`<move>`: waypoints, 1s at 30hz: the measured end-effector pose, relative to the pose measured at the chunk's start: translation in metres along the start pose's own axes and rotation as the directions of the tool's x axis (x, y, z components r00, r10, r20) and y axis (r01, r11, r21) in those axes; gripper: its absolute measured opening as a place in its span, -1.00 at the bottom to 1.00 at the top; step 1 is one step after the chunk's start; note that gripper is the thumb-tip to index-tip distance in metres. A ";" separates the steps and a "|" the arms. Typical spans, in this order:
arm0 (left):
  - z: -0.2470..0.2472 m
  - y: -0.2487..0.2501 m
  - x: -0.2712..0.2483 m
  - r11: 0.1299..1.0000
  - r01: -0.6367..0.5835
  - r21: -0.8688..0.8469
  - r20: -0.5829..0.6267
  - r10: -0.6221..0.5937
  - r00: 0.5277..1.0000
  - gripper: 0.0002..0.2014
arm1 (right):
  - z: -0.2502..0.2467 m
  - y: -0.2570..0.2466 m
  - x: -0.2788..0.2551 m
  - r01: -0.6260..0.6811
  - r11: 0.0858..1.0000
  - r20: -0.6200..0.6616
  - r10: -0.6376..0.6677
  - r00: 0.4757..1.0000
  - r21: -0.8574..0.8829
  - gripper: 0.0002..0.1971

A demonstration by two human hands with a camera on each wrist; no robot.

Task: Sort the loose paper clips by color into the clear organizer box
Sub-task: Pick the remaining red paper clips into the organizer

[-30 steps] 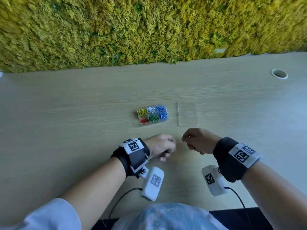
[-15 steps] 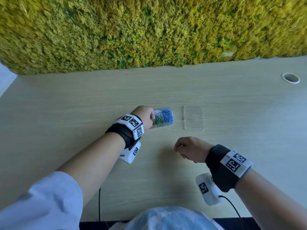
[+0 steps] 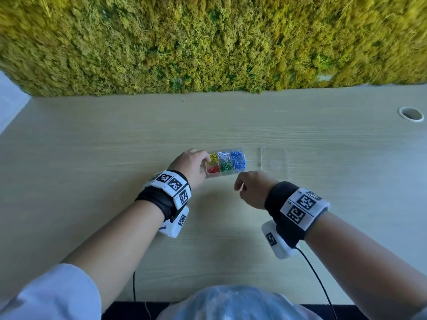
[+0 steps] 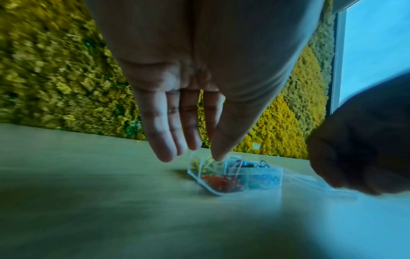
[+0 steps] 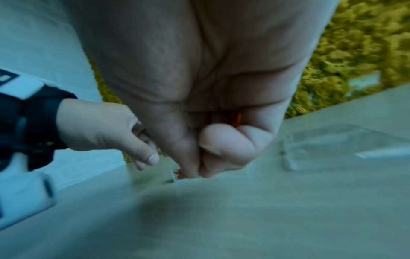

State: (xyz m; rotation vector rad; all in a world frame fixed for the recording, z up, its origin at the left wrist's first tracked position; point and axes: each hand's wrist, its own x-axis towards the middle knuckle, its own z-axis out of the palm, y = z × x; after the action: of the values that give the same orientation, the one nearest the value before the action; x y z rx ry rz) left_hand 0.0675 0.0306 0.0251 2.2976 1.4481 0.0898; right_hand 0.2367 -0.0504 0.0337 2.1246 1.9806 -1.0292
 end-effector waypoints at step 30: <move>-0.001 -0.019 -0.001 0.952 0.055 0.302 0.225 -0.127 0.966 -0.52 | -0.007 -0.033 0.055 0.096 0.899 -0.139 -0.171 0.976 -0.427 -0.59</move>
State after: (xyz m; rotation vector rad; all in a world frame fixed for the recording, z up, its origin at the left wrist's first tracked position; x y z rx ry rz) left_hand 0.0509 0.0367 0.0192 2.3608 1.5188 -0.4483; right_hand 0.2072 0.0060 0.0247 1.9156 2.2047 -0.3817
